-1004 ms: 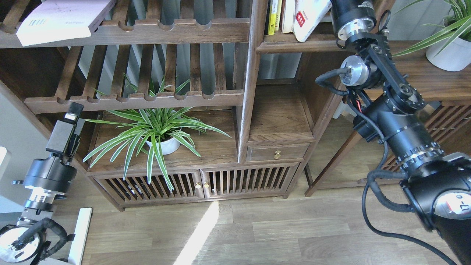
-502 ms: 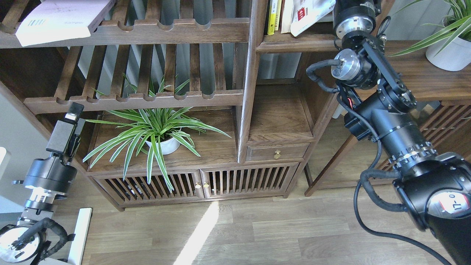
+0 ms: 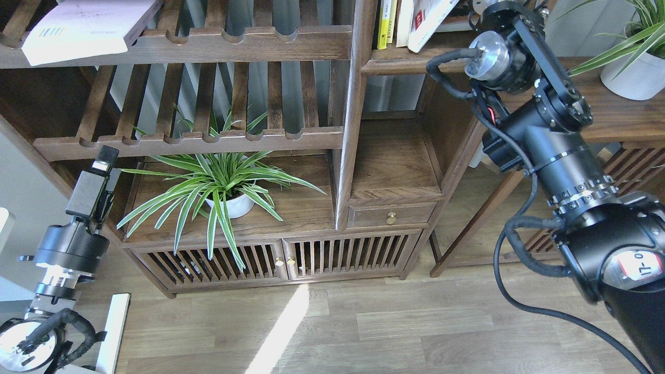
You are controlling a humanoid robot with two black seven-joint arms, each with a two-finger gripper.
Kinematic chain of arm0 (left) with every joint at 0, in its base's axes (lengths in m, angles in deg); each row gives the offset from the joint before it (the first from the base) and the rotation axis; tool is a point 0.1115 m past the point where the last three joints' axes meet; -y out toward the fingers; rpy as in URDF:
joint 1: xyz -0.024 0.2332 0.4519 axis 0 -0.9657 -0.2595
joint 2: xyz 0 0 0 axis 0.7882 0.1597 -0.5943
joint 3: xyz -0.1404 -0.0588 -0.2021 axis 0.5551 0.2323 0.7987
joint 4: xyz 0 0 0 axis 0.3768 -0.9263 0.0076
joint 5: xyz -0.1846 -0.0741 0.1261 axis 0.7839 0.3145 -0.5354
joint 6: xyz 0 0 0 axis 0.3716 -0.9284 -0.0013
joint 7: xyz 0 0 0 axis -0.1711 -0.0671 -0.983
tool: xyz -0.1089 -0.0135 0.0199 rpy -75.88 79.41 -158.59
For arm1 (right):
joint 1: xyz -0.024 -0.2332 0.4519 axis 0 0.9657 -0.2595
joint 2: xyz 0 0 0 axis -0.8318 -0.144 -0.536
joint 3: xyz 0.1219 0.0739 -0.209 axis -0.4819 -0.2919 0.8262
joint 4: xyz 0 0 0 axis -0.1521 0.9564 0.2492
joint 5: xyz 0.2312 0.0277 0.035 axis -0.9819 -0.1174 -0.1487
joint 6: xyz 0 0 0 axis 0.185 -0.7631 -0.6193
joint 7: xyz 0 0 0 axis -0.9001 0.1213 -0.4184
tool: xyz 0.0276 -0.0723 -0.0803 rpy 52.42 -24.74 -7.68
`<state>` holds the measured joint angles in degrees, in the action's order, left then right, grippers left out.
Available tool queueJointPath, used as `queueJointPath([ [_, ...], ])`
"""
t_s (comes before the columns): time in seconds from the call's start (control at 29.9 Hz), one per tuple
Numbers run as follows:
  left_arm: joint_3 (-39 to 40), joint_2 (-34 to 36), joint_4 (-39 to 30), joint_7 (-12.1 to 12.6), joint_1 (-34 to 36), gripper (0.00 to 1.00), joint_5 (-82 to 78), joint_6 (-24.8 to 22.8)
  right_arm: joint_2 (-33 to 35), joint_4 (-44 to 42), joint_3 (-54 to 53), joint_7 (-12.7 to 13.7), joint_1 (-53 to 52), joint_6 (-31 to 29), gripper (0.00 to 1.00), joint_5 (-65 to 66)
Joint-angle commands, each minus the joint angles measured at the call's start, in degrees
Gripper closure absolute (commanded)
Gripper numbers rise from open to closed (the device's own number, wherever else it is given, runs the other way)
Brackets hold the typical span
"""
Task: Organize books on shelf
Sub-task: 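Insert the white book into the upper compartment beside the upright books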
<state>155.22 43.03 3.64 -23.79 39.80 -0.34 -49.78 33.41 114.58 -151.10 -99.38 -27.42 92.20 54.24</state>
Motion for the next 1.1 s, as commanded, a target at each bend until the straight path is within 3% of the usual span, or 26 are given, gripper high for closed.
queueJointPath([
  [0.0, 0.0, -0.1, 0.0, 0.0, 0.0, 0.02, 0.0, 0.0, -1.5, 0.2, -0.2, 0.0, -1.3, 2.4, 0.03, 0.0],
  [0.1, 0.0, 0.0, 0.1, 0.0, -0.1, 0.02, 0.0, 0.0, -3.1, 0.2, -0.3, 0.0, -2.6, 4.5, 0.03, 0.0],
  [0.9, -0.3, -0.1, 0.6, 0.0, 0.1, 0.02, 0.1, 0.0, -3.7, 0.4, -2.5, -0.3, -10.1, 4.5, 0.03, -4.8],
  [1.07, -0.1, -0.4, 0.6, 0.0, 1.1, 0.02, 0.0, 0.0, -3.7, 4.8, -3.8, -0.1, -8.4, 4.5, 0.02, -4.8],
])
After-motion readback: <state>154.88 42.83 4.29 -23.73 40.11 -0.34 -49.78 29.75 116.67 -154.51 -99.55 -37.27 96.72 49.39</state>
